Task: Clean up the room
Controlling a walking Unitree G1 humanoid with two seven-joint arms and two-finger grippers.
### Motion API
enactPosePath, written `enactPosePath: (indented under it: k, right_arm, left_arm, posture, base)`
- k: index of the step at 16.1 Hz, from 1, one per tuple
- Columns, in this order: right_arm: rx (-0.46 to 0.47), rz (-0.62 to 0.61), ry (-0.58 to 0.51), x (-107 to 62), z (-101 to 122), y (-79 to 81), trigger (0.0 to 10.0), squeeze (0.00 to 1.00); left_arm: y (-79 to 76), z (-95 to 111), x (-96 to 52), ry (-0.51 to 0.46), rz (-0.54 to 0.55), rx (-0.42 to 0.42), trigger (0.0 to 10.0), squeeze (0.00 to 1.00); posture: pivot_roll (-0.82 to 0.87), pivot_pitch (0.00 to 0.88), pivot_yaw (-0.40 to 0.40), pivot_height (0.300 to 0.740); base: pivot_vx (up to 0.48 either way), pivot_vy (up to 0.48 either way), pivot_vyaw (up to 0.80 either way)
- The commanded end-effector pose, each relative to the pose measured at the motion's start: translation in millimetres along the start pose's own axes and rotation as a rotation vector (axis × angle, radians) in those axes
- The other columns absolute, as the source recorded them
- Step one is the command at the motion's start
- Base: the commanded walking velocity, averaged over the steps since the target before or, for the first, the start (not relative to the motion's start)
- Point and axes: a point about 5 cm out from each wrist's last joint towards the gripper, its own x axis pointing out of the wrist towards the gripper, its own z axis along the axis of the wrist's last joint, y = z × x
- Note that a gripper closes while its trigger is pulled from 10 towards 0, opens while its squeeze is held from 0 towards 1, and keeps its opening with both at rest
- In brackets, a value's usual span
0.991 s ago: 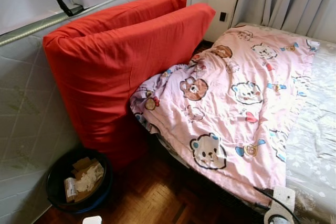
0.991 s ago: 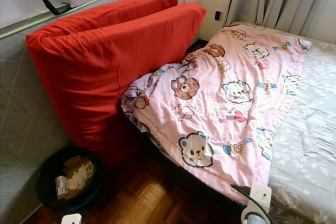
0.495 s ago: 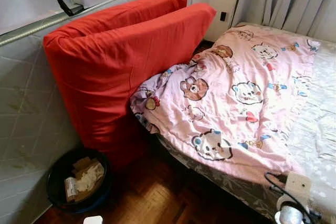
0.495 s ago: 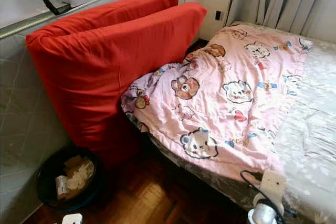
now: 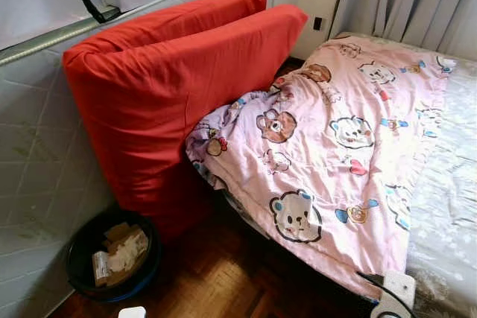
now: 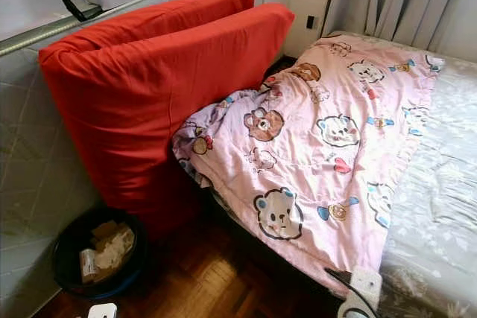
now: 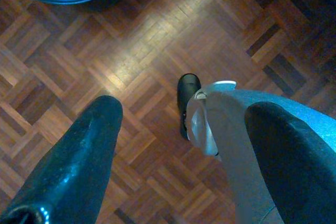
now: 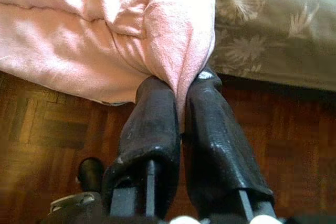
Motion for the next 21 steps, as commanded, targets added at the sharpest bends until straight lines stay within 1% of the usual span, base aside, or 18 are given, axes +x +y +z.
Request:
enactPosePath:
  k: [1, 3, 4, 5, 6, 7, 9, 12, 14, 15, 16, 17, 19, 21]
  right_arm:
    - [0.022, -0.013, 0.034, 0.2, -5, -4.7, 10.0, 0.0]
    - [0.021, -0.019, 0.029, 1.3, -2, -7.0, 10.0, 0.0]
    - [0.027, -0.021, 0.025, 1.9, -1, -8.0, 10.0, 0.13]
    - [0.03, -0.02, 0.025, 2.1, 0, -8.2, 10.0, 0.69]
    - [0.031, -0.02, 0.026, 2.2, 0, -8.2, 10.0, 0.69]
    - [0.026, -0.001, 0.041, 1.6, -2, -5.7, 10.0, 0.71]
    - [0.024, 0.001, 0.053, 0.8, -5, -4.7, 10.0, 0.68]
    - [0.013, -0.004, 0.075, 0.1, -10, -5.6, 10.0, 0.69]
    - [0.009, 0.003, 0.083, -0.2, -12, -5.7, 10.0, 0.62]
    - [0.009, 0.006, 0.087, -0.4, -12, -5.7, 10.0, 0.62]
    - [0.008, 0.026, 0.1, -1.0, -15, -4.8, 10.0, 0.04]
    - [0.006, 0.042, 0.103, -1.5, -16, -3.2, 10.0, 0.0]
    - [0.01, 0.132, 0.098, -3.8, -18, 7.1, 10.0, 0.0]
    - [-0.016, 0.251, 0.107, -8.1, -22, 21.5, 10.0, 0.0]
  left_arm:
    - [4.0, -4, -1.5, 0.017, 0.007, 0.008, 10.0, 0.0]
    - [4.0, -4, -1.5, 0.018, 0.006, 0.009, 10.0, 0.0]
    - [4.1, -4, -1.5, 0.018, 0.006, 0.01, 10.0, 0.0]
    - [3.8, -4, -1.4, 0.018, 0.005, 0.01, 10.0, 0.0]
    - [3.8, -4, -1.4, 0.018, 0.005, 0.01, 10.0, 0.0]
    - [3.6, -4, -1.4, 0.016, 0.004, 0.011, 10.0, 0.0]
    - [3.5, -4, -1.4, 0.016, 0.004, 0.012, 10.0, 0.0]
    - [3.6, -3, -1.3, 0.016, 0.002, 0.015, 10.0, 0.0]
    - [3.4, -3, -1.3, 0.017, -0.003, 0.022, 10.0, 0.0]
    - [3.3, -3, -1.2, 0.017, -0.008, 0.028, 10.0, 0.0]
    - [3.0, -3, -1.2, 0.018, -0.012, 0.035, 10.0, 0.0]
    - [3.0, -3, -1.1, 0.018, -0.013, 0.037, 10.0, 0.0]
    - [2.7, -2, -1.0, 0.019, -0.016, 0.042, 10.0, 0.0]
    - [2.3, -2, -0.7, 0.02, -0.019, 0.046, 10.0, 0.0]
  posture:
    - [0.0, 0.041, 0.005, 0.74]
    - [0.0, 0.041, 0.005, 0.74]
    - [0.0, 0.042, 0.005, 0.74]
    - [0.0, 0.04, 0.005, 0.74]
    - [0.0, 0.04, 0.005, 0.74]
    - [0.0, 0.04, 0.003, 0.74]
    - [0.0, 0.04, 0.003, 0.74]
    - [0.0, 0.039, 0.004, 0.74]
    - [0.0, 0.038, 0.004, 0.74]
    - [0.0, 0.039, 0.004, 0.74]
    - [0.0, 0.038, 0.004, 0.74]
    - [0.0, 0.038, 0.004, 0.74]
    - [0.0, 0.036, 0.004, 0.74]
    - [-0.01, 0.03, 0.005, 0.74]
  base:
    - [0.0, 0.0, 0.0]
    - [0.0, 0.0, 0.0]
    - [0.0, 0.0, 0.0]
    - [0.0, 0.0, 0.0]
    - [0.0, 0.0, 0.0]
    - [0.0, 0.0, 0.0]
    - [0.0, 0.0, 0.0]
    - [0.0, 0.0, 0.0]
    - [0.0, 0.0, 0.0]
    - [0.0, 0.0, 0.0]
    - [0.0, 0.0, 0.0]
    - [0.0, 0.0, 0.0]
    - [0.0, 0.0, 0.0]
    - [0.0, 0.0, 0.0]
